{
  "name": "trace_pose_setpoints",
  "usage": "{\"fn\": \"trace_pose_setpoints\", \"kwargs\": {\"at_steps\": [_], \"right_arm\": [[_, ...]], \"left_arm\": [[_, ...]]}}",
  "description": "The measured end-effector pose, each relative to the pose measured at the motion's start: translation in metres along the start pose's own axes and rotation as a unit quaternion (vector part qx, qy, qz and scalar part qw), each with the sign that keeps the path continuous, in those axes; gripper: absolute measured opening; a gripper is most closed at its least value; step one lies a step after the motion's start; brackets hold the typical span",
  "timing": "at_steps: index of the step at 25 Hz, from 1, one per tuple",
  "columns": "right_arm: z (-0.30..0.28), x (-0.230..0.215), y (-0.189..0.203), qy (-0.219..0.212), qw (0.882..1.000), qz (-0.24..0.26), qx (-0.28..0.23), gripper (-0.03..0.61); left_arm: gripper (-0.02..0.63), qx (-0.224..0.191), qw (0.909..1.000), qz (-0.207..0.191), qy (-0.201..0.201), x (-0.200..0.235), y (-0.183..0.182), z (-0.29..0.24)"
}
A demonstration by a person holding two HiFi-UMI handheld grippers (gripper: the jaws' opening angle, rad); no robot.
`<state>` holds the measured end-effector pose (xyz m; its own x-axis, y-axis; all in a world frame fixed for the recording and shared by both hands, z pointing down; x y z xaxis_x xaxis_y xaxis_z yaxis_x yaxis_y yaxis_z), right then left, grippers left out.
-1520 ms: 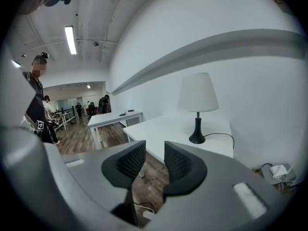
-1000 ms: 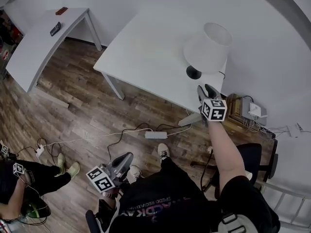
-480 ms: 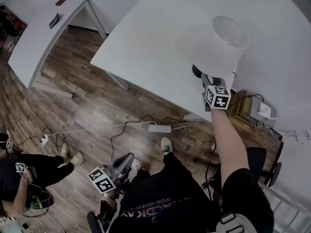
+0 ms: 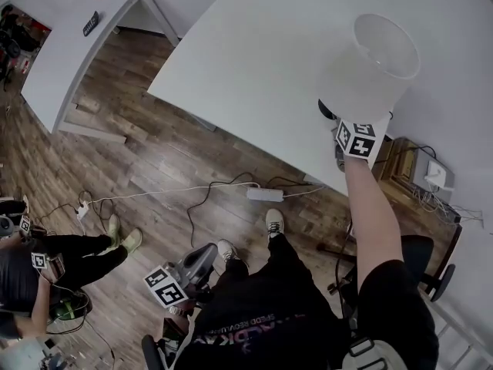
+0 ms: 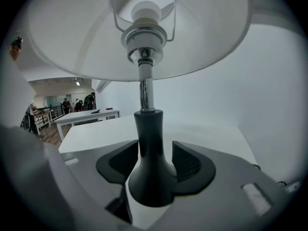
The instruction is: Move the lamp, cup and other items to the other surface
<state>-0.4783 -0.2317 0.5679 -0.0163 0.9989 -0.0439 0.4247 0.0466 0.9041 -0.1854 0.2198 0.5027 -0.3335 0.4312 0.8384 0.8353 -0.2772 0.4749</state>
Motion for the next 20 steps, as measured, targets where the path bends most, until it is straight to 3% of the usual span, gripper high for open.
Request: {"fn": "trace_pose_setpoints", "kwargs": {"at_steps": [14, 20], "right_arm": [[-0.026, 0.006, 0.004, -0.042, 0.999, 0.027, 0.015, 0.174], [-0.027, 0.005, 0.005, -0.039, 0.999, 0.022, 0.014, 0.169]], "left_arm": [[0.0, 0.013, 0.9997, 0.016, -0.011, 0.0, 0.014, -0.009], [0.0, 0.013, 0.9997, 0.018, -0.011, -0.001, 0.017, -0.014]]}}
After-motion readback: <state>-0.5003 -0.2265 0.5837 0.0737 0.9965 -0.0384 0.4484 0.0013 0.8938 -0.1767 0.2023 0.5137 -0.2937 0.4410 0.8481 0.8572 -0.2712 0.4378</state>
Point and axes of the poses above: the fingertips, and each gripper's own axes: z backward along the fingers, x to its left, y out of its underside, the point moved 3 cm from there along z, backward along the fingers, and after that the axes turned 2 degrees about x, right-handed, at the moved point
